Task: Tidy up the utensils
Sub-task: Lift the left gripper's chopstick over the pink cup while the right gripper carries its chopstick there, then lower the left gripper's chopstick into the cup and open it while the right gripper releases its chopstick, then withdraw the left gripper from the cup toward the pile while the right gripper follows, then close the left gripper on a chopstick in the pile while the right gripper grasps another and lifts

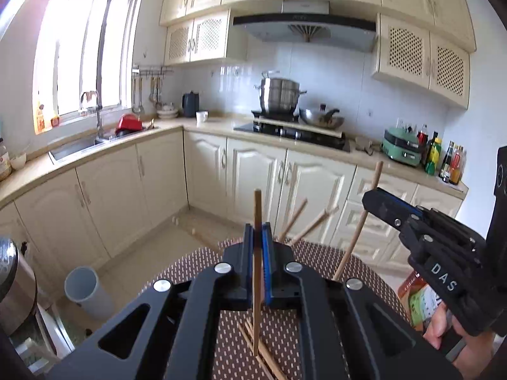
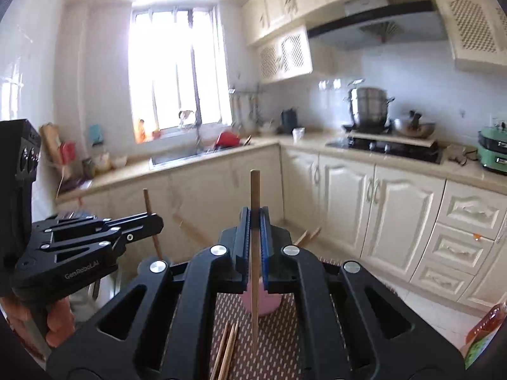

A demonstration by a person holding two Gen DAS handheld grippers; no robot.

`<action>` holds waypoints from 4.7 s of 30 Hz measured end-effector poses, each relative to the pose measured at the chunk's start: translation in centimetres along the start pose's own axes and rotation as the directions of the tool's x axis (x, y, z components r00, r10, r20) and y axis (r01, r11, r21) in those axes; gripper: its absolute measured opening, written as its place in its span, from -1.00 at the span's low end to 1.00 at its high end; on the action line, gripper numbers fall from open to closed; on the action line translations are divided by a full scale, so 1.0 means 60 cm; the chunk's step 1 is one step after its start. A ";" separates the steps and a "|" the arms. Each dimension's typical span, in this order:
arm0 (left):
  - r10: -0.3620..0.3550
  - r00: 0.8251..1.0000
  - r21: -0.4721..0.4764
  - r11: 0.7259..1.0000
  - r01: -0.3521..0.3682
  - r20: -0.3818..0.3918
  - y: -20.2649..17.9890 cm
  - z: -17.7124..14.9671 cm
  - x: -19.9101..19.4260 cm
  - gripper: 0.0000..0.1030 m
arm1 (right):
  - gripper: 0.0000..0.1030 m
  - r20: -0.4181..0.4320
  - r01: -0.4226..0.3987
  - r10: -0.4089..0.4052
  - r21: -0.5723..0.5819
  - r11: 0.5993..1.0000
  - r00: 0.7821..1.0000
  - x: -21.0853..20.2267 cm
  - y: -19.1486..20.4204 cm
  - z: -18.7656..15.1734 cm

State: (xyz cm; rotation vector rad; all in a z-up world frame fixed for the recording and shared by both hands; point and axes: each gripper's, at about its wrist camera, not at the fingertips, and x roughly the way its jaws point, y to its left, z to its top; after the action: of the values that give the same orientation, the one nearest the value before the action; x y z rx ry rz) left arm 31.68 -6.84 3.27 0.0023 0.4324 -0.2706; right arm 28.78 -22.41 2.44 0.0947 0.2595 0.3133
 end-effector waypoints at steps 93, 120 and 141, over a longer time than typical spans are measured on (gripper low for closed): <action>0.168 0.917 -0.088 0.973 -0.213 -0.363 0.108 -0.292 0.070 0.16 | -0.46 -0.617 -0.067 0.037 -0.026 0.997 0.786 0.145 0.052 -0.328; 0.174 0.811 0.045 0.983 -0.180 -0.559 0.025 -0.325 0.254 0.16 | -0.57 -0.684 -0.071 0.033 -0.028 0.997 0.729 0.157 -0.023 -0.321; 0.040 0.765 -0.078 0.990 -0.117 -0.642 0.049 -0.270 0.348 0.15 | -0.56 -0.763 -0.126 0.058 -0.032 0.992 0.644 0.247 -0.028 -0.287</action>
State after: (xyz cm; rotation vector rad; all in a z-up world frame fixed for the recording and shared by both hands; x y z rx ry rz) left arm 43.96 -8.46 -20.27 0.0012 1.1353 -0.1536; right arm 38.30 -18.41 -17.86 -0.1191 1.0997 0.4577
